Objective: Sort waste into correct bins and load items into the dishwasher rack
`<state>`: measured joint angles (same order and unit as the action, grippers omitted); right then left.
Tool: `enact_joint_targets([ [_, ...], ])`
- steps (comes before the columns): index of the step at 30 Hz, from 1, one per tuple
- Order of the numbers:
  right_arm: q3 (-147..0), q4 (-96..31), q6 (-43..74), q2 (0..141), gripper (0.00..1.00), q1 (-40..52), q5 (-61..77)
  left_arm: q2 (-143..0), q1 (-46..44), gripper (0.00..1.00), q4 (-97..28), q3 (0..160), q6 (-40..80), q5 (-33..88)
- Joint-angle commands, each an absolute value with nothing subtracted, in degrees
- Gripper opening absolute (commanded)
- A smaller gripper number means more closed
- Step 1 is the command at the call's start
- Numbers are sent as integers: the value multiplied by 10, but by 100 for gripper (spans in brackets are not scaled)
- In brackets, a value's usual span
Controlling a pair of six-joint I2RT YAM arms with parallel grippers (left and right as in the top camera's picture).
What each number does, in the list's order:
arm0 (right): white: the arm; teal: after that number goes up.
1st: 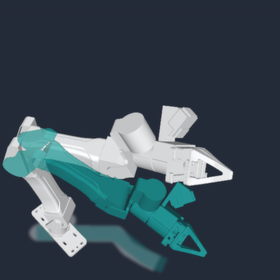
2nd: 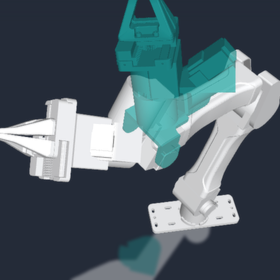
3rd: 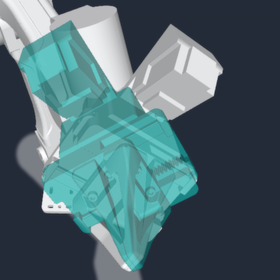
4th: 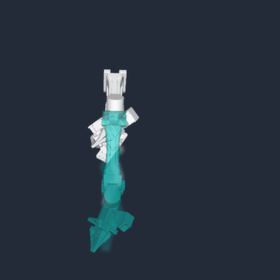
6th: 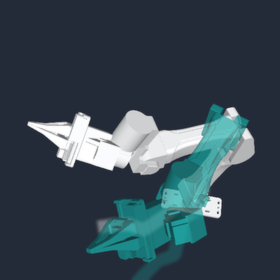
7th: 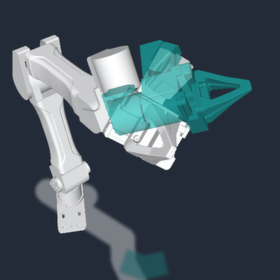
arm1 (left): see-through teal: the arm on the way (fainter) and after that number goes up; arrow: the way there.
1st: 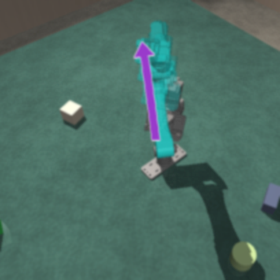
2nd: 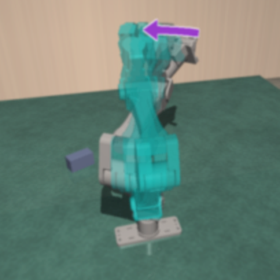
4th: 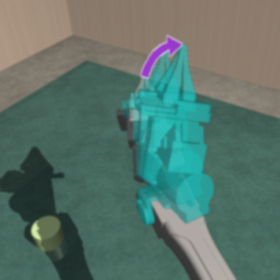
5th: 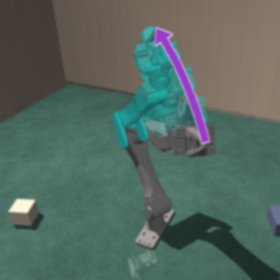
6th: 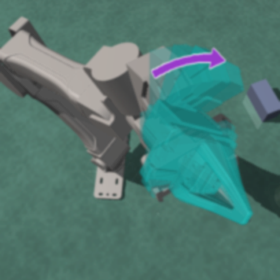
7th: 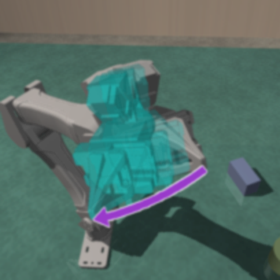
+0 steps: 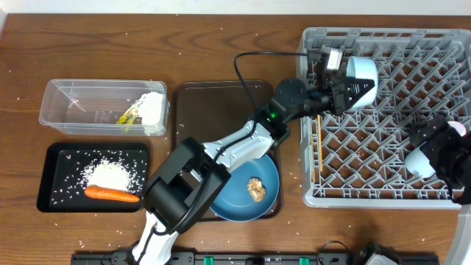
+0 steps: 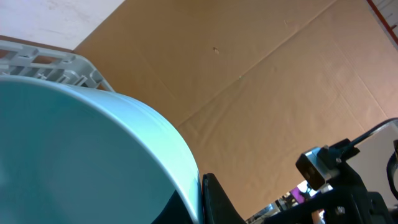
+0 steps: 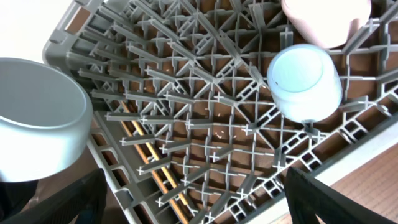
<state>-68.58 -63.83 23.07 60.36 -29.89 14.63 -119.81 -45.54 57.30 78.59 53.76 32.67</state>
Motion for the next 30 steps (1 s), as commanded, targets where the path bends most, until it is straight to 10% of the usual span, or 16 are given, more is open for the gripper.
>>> enact_joint_targets([
  [1,-694,-646,231,603,84,-302,142,-1206,-456,6,579,804,528,316],
  [23,-694,-668,192,603,85,-302,135,-1321,-419,6,657,804,603,361],
  [30,-694,-669,190,603,85,-302,135,-1321,-415,46,659,804,608,392],
])
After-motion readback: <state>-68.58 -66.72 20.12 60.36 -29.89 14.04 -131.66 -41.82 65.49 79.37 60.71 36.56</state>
